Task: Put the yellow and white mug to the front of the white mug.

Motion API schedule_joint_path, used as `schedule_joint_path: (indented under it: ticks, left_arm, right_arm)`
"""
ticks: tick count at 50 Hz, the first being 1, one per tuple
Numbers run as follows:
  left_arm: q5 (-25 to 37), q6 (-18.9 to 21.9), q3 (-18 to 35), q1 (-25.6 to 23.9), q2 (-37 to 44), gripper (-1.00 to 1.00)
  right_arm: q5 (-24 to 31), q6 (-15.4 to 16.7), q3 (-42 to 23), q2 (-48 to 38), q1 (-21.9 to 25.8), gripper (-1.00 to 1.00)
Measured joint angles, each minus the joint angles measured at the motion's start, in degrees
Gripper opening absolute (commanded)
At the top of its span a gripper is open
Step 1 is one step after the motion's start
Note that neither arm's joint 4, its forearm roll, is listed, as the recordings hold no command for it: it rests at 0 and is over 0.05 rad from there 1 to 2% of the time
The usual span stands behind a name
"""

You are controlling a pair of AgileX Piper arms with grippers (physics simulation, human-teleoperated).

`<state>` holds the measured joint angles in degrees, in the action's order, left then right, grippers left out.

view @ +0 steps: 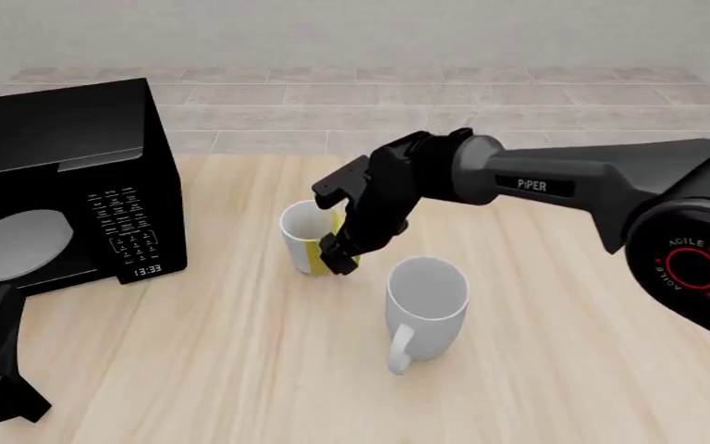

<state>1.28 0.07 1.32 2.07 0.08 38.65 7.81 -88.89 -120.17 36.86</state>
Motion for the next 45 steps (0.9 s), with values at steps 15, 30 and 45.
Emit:
schedule_joint_path:
  ticks: [15,30,45]
  left_arm:
    - [0.0,0.0,0.0,0.0,0.0,1.0]
    - [0.0,0.0,0.0,0.0,0.0,1.0]
    - [0.0,0.0,0.0,0.0,0.0,1.0]
  right_arm:
    - [-0.02,0.0,-0.28,-0.69,-0.01,1.0]
    - [-0.06,0.13,-0.6,-1.31,-0.17,1.0]
    - [0.16,0.48,-0.74,-1.31,-0.31,-1.0]
